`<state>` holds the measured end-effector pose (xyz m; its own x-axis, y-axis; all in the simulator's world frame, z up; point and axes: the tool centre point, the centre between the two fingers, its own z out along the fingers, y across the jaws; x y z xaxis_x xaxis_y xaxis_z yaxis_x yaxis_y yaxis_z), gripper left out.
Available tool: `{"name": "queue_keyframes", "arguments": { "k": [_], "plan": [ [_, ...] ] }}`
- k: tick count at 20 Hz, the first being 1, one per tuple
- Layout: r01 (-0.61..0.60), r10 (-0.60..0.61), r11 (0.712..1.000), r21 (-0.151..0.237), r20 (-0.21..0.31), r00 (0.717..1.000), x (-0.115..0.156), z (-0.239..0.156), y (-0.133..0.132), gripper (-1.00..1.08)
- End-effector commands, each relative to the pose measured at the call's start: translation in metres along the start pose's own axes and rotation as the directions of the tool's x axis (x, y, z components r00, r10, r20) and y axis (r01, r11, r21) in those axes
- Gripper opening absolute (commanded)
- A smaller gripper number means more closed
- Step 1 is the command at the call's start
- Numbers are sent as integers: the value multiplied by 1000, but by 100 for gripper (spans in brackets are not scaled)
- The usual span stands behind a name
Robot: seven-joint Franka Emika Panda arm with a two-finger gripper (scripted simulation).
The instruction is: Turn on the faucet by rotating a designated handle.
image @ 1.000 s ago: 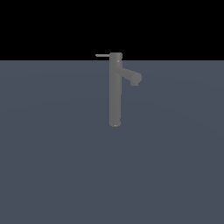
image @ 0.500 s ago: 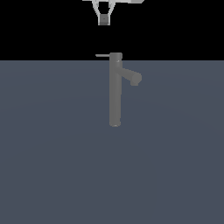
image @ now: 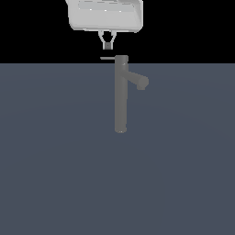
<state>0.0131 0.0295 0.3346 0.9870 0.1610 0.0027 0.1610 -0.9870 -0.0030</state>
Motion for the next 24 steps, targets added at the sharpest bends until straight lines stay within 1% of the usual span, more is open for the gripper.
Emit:
{"name": "queue_keyframes", "arguments": {
  "k": [1,7,12,17,24],
  "plan": [
    [11,-11,1000,-1,0,1000,18,9,0,-100],
    [30,-30,1000,-2,2,1000,48,25,0,-100],
    [39,-39,999,-2,3,999,64,33,-1,-100],
    [43,-43,999,-3,3,999,70,35,-1,-100],
    [42,-42,999,-3,3,999,69,34,-1,-100]
  ]
}}
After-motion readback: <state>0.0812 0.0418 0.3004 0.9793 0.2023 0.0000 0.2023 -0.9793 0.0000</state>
